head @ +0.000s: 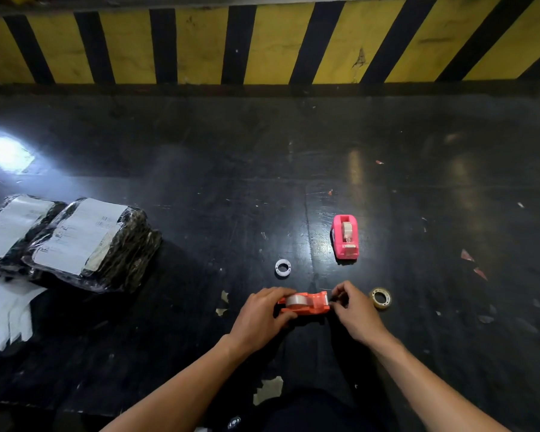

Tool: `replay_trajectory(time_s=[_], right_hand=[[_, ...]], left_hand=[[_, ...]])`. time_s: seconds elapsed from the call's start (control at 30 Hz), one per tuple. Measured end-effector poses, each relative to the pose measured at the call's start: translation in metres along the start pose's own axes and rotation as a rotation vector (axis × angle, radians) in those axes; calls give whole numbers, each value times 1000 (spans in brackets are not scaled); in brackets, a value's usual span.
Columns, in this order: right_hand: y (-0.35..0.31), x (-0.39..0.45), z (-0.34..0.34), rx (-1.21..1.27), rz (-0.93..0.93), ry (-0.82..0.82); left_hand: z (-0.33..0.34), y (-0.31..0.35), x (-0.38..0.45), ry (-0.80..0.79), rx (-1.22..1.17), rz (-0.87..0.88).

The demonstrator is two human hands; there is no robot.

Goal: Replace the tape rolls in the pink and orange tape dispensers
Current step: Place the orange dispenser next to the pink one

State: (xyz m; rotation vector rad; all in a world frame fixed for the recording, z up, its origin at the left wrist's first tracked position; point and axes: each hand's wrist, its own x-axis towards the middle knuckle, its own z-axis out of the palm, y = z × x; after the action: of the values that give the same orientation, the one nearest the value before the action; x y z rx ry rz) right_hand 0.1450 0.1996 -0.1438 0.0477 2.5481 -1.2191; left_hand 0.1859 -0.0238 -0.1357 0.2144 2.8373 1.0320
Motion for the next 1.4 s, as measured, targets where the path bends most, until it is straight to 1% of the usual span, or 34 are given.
replay_trajectory(time_s=[0.07, 0.13, 0.17, 0.2, 0.23, 0.27, 0.33, 0.37, 0.4, 0.5, 0.57, 0.63, 0.73, 0.83, 0.9, 1.0, 1.2, 1.3, 1.4], right_hand=[[0, 3, -3, -63, -32, -17], [-5, 5, -5, -63, -63, 65], [-11, 4, -6, -42, -91, 112], [-17, 4, -6, -22, -128, 122], [-25, 3, -6, -26, -178, 79], [-31, 2, -4, -76, -236, -7], [-42, 1, 2, -320, -340, -214], [-46, 1, 6, -451, -377, -292], [-50, 1, 10, -561, -412, -336], [-57, 3, 18, -749, -472, -333], [-59, 10, 17, -735, -444, -322], [-62, 20, 12, -594, -352, -291], [-70, 44, 0, -358, -192, -140], [-86, 71, -9, -256, -80, -6], [-96, 88, -12, -270, -36, 31], [-106, 108, -11, -330, -35, 41], [-109, 127, -1, -463, 16, -26], [-108, 127, -3, -435, 35, -43], [-110, 115, -10, -373, 41, 36]], left_hand=[[0, -6, -1, -52, -14, 9], [-2, -15, -4, -109, -36, 29], [-3, -19, -6, -107, -53, 31], [-3, -24, -8, -74, -71, 13], [-3, -28, -9, -17, -90, -22], [-2, -33, -9, 58, -92, -67], [-1, -44, -5, 181, -3, -158], [0, -48, -1, 195, 61, -203], [1, -52, 3, 186, 122, -245], [5, -59, 10, 145, 276, -303], [9, -60, 11, 143, 352, -309], [12, -60, 11, 150, 380, -315], [13, -61, 12, 159, 408, -320], [13, -62, 13, 161, 415, -321], [14, -62, 12, 164, 411, -324], [14, -63, 12, 156, 398, -330], [13, -62, 12, 150, 413, -334], [13, -61, 12, 156, 409, -330], [13, -60, 12, 160, 403, -324]])
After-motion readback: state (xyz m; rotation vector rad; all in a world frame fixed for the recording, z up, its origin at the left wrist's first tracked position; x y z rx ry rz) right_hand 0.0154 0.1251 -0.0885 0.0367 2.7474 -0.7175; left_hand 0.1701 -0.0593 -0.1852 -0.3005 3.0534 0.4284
